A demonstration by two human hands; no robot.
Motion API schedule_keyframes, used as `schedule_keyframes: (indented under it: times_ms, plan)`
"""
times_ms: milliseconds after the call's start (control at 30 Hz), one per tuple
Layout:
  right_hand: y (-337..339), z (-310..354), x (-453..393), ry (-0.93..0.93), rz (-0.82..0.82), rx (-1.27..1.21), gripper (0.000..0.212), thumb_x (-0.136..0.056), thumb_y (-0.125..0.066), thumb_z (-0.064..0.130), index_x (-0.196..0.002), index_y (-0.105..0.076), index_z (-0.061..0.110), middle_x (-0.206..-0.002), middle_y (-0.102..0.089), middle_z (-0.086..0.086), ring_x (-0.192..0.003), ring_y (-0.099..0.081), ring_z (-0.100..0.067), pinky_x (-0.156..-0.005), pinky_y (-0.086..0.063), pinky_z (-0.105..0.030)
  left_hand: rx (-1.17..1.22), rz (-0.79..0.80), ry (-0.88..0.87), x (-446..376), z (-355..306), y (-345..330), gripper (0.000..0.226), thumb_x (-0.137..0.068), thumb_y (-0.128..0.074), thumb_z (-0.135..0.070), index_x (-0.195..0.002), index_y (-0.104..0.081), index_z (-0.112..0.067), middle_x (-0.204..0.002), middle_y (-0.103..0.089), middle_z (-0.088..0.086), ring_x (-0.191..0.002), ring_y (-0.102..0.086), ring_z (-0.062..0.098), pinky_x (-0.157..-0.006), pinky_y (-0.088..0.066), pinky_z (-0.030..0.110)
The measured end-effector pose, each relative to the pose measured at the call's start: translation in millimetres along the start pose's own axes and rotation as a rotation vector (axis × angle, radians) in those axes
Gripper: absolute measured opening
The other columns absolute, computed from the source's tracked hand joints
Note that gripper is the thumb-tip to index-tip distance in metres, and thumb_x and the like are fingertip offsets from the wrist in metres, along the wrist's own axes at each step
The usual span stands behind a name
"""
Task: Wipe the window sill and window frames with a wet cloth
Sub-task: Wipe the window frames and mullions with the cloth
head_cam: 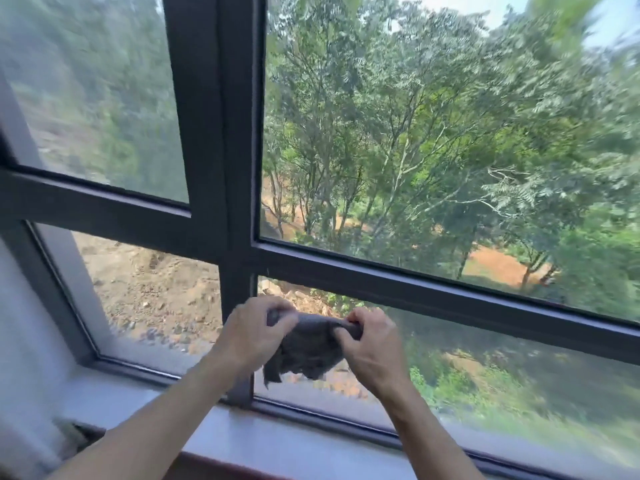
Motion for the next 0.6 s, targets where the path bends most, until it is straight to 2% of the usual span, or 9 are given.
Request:
schedule_keyframes:
  times_ms: [100,167,267,333,433,500,600]
  plan:
    - [-9,67,-23,0.041,-0.150,0.126,0.022,-0.091,-0.062,0.044,-0.092,-0.068,0.024,-0.098,-0.046,0.001,-0.076,-0.057,-0.020,-0.067,-0.044,-0.030,-0.163,-0.036,-0.056,-27,13,62,0.019,-0.076,-0.076,-0.038,-0.092,-0.067,-0.033,-0.080,-0.065,-0.012,-0.079,-0.061,0.014,-0.072,-0.050,0.030]
    - [-19,107,-35,0.088,-0.177,0.261,0.026,-0.094,-0.055,0.046,-0.094,-0.067,0.024,-0.097,-0.056,0.001,-0.080,-0.061,-0.022,-0.069,-0.045,-0.032,-0.250,-0.070,-0.073,-39,25,95,0.011,-0.079,-0.071,-0.031,-0.087,-0.064,-0.034,-0.084,-0.063,-0.012,-0.081,-0.061,0.017,-0.073,-0.053,0.034]
    - [-36,153,-50,0.138,-0.200,0.297,0.025,-0.096,-0.051,0.043,-0.097,-0.064,0.022,-0.092,-0.070,-0.002,-0.088,-0.066,-0.028,-0.069,-0.045,-0.035,-0.273,-0.197,-0.100,-49,49,129,0.002,-0.083,-0.069,-0.029,-0.083,-0.068,-0.030,-0.100,-0.050,-0.012,-0.087,-0.057,0.013,-0.075,-0.053,0.037]
    - [-47,175,-57,0.181,-0.243,0.268,0.017,-0.096,-0.052,0.038,-0.096,-0.059,0.022,-0.090,-0.070,-0.001,-0.087,-0.066,-0.029,-0.064,-0.037,-0.034,-0.296,-0.277,-0.104,-53,63,146,0.004,-0.084,-0.070,-0.031,-0.084,-0.070,-0.027,-0.106,-0.046,-0.014,-0.093,-0.052,0.011,-0.075,-0.052,0.036]
    - [-59,199,-68,0.254,-0.372,0.116,0.004,-0.092,-0.059,0.023,-0.090,-0.058,0.020,-0.080,-0.067,0.000,-0.074,-0.064,-0.028,-0.059,-0.032,-0.032,-0.331,-0.276,-0.085,-63,74,164,0.005,-0.087,-0.066,-0.032,-0.087,-0.068,-0.028,-0.091,-0.059,-0.014,-0.088,-0.057,0.014,-0.072,-0.049,0.031]
    - [-65,218,-76,0.352,-0.467,-0.023,0.013,-0.088,-0.066,0.012,-0.091,-0.055,0.017,-0.073,-0.063,0.000,-0.062,-0.059,-0.025,-0.054,-0.034,-0.030,-0.253,-0.291,-0.113,-73,79,175,0.003,-0.085,-0.069,-0.030,-0.088,-0.068,-0.029,-0.080,-0.066,-0.014,-0.081,-0.062,0.014,-0.071,-0.051,0.031]
    - [-72,244,-91,0.510,-0.582,-0.140,0.031,-0.085,-0.070,0.004,-0.091,-0.044,0.020,-0.072,-0.055,0.005,-0.053,-0.048,-0.017,-0.049,-0.034,-0.026,-0.067,-0.310,-0.151,-87,86,181,0.013,-0.081,-0.075,-0.030,-0.088,-0.065,-0.029,-0.077,-0.070,-0.015,-0.073,-0.067,0.007,-0.068,-0.056,0.033]
Point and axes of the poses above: each hand's wrist, its own x-axis away from the middle knuckle, its own y-axis out of the back of the hand, z = x × y, the point moved 5 cm from there along -x, towards the middle knuckle
